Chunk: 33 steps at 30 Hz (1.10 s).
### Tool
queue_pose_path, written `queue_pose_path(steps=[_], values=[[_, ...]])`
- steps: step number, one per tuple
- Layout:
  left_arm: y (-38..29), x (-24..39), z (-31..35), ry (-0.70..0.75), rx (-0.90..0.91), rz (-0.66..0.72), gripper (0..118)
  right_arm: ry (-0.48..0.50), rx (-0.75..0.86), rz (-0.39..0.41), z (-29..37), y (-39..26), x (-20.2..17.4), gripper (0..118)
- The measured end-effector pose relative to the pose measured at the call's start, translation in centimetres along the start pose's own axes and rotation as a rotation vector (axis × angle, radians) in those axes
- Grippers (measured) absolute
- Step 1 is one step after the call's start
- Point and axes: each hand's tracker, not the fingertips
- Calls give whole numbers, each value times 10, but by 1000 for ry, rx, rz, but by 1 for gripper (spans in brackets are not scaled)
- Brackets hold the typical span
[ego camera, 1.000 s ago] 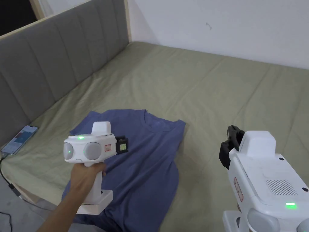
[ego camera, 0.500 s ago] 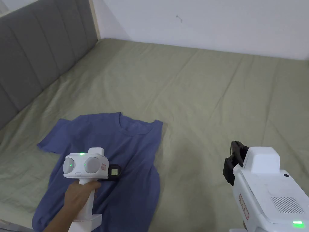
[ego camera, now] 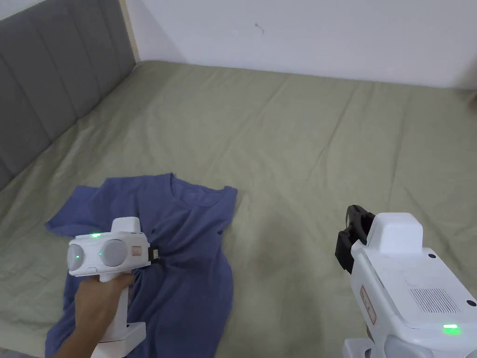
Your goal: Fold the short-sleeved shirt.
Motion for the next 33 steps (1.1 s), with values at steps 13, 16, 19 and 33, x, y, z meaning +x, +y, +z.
queue_pose_path(steps=[13,16,19,33], values=[[50,95,147,-223,273,-150,0,-68,67,-34,41,9,46,0],[64,129,178,-292,329,-199,0,-92,80,-39,52,11,59,0],[78,163,207,-378,390,-236,0,-123,100,-58,63,13,74,0],[66,335,220,-632,348,-538,0,-288,157,-73,110,18,139,0]])
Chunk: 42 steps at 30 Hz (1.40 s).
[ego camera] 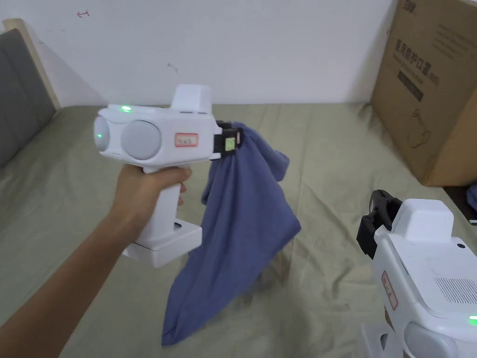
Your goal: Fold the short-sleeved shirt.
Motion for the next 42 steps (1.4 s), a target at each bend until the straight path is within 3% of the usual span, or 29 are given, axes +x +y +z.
queue_pose_path(steps=[10,14,19,25,28,29,30,32,42], values=[[-105,57,-91,-168,-258,-66,1,-78,-22,-16,6,-11,32,0],[-161,57,-118,-127,-400,-122,1,-83,-38,-17,6,-17,35,0],[-214,40,-143,-12,-525,-82,1,-76,-63,-15,4,-24,33,0],[-242,29,-152,61,-564,-73,4,-63,-81,-11,1,-29,27,0],[-230,29,-139,76,-527,1,35,-55,-81,-7,1,-27,25,0],[-225,28,-134,88,-506,15,53,-54,-79,-6,2,-26,24,0],[-220,28,-129,110,-482,18,77,-52,-75,-6,2,-24,23,0],[-207,27,-115,153,-403,27,101,-49,-65,-5,2,-20,22,0],[-127,14,-8,277,58,66,105,-32,3,7,8,4,16,0]])
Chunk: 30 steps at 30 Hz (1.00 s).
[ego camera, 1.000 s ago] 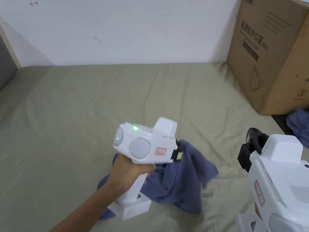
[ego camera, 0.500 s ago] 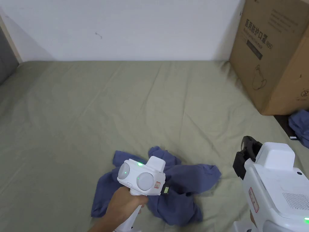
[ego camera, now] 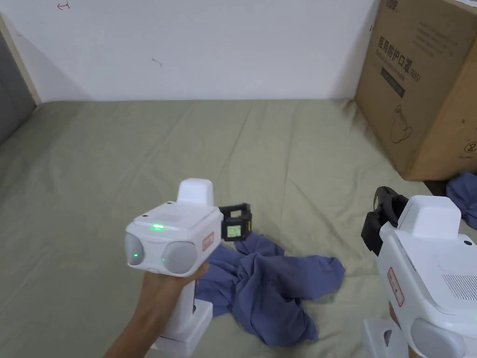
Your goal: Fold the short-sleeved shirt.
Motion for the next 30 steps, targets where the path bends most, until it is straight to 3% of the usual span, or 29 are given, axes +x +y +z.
queue_pose_path(steps=[6,11,14,17,18,24,30], values=[[17,-21,39,151,230,-82,105,8,33,3,3,11,-2,0],[15,-33,55,247,309,-123,94,9,54,8,5,16,-3,0],[14,-39,57,268,316,-105,58,9,62,0,5,18,-4,0],[14,-47,56,233,305,-74,5,10,64,-1,6,19,-4,0],[14,-48,55,236,294,-69,0,10,65,0,6,19,-5,0],[9,-50,48,212,222,-54,0,12,59,-1,7,18,-5,0],[-19,-66,14,158,-75,41,0,18,36,-5,4,12,-4,0]])
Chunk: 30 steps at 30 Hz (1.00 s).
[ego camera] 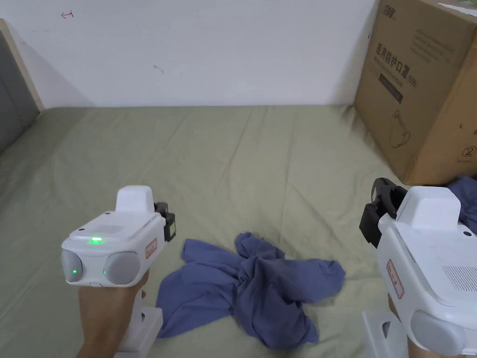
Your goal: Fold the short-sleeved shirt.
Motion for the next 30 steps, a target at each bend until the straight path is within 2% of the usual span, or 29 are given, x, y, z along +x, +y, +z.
queue_pose_path(steps=[6,14,16,17,18,19,20,21,24,25,26,27,29,30], values=[[-60,-11,-35,-2,-237,64,0,5,-19,2,-3,-6,0,0],[-117,-25,-59,13,-425,122,0,9,-43,6,-6,-15,1,0],[-125,-27,-63,26,-461,123,17,8,-48,4,-6,-17,2,0],[-127,-27,-64,35,-461,120,34,8,-50,3,-6,-18,3,0],[-130,-26,-66,50,-475,115,64,8,-53,2,-7,-19,3,0],[-132,-25,-68,65,-489,107,82,7,-55,2,-8,-20,4,0],[-135,-24,-69,76,-496,104,94,7,-59,2,-9,-21,4,0],[-136,-23,-73,88,-508,99,99,6,-62,1,-9,-22,5,0],[-142,-21,-83,104,-525,92,98,4,-68,-1,-11,-24,7,0],[-145,-21,-88,111,-549,87,92,4,-72,-1,-11,-25,8,0],[-149,-21,-92,116,-568,84,77,4,-75,0,-12,-26,8,0],[-154,-20,-95,104,-578,82,51,4,-79,1,-13,-28,9,0],[-159,-17,-94,99,-570,61,49,4,-87,4,-15,-30,10,0],[-157,-15,-93,103,-570,55,44,4,-94,5,-17,-31,11,0]])
